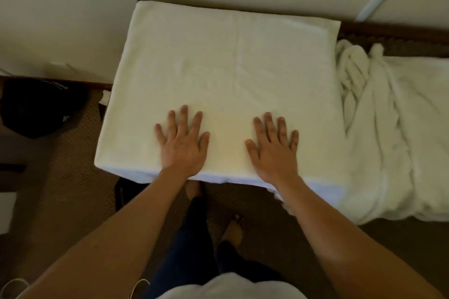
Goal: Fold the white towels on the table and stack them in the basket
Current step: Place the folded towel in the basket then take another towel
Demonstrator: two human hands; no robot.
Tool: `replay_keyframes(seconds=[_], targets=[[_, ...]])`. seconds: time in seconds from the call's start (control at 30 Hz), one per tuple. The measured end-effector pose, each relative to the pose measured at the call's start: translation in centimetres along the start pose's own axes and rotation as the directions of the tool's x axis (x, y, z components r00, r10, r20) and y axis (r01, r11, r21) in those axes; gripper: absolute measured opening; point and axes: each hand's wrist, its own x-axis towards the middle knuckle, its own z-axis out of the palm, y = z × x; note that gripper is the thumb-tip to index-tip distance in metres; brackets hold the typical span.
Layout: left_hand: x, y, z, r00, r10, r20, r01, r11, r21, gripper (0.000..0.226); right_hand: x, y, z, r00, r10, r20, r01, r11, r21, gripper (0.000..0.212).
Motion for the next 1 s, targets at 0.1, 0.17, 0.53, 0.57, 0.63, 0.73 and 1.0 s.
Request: replay_keyframes(seconds=[0.1, 0.17, 0.53, 0.57, 0.63, 0.73, 1.0], targets=[[0.0, 0.2, 0.0, 1.000, 0.005, -0.003, -0.005, 1.000, 0.011, 0.065, -2.3, 7.4, -1.1, 0.972, 0.235, -0.001, -0.234, 0.971, 0.055, 0.068], [0.0, 0.4, 0.0, 1.000, -0.001, 0.006, 0.001, 1.000, 0.022, 0.064, -3.7, 11.7, -1.4, 0.913, 0.407, 0.023, -0.404, 0.896, 0.186, 0.069], [0.1, 0.6, 0.0, 0.999, -0.019, 0.033, 0.018, 0.999, 0.034, 0.063, -7.1, 15.3, -3.3, 0.645, 0.645, 0.409, -0.603, 0.102, 0.791, 0.043], [0.1, 1.0, -0.2, 0.998, -0.035, 0.052, 0.034, 0.999, 0.030, 0.063, -7.9, 15.3, -2.8, 0.623, 0.632, 0.461, -0.624, 0.046, 0.780, 0.044], [-0.3, 2.4, -0.8, 0.995, -0.079, 0.055, 0.078, 0.997, 0.018, 0.059, -9.3, 15.4, -2.2, 0.593, 0.628, 0.505, -0.621, -0.043, 0.783, 0.040], [-1.8, 5.8, -1.2, 0.999, -0.011, -0.053, 0.008, 0.999, -0.053, 0.054, -10.4, 15.6, -2.5, 0.561, 0.657, 0.504, -0.562, -0.145, 0.814, 0.032], [-6.5, 19.3, -0.6, 0.753, 0.658, -0.007, -0.611, 0.695, -0.380, 0.037, -10.9, 16.9, -3.1, 0.634, 0.694, 0.341, -0.575, 0.128, 0.808, 0.036]])
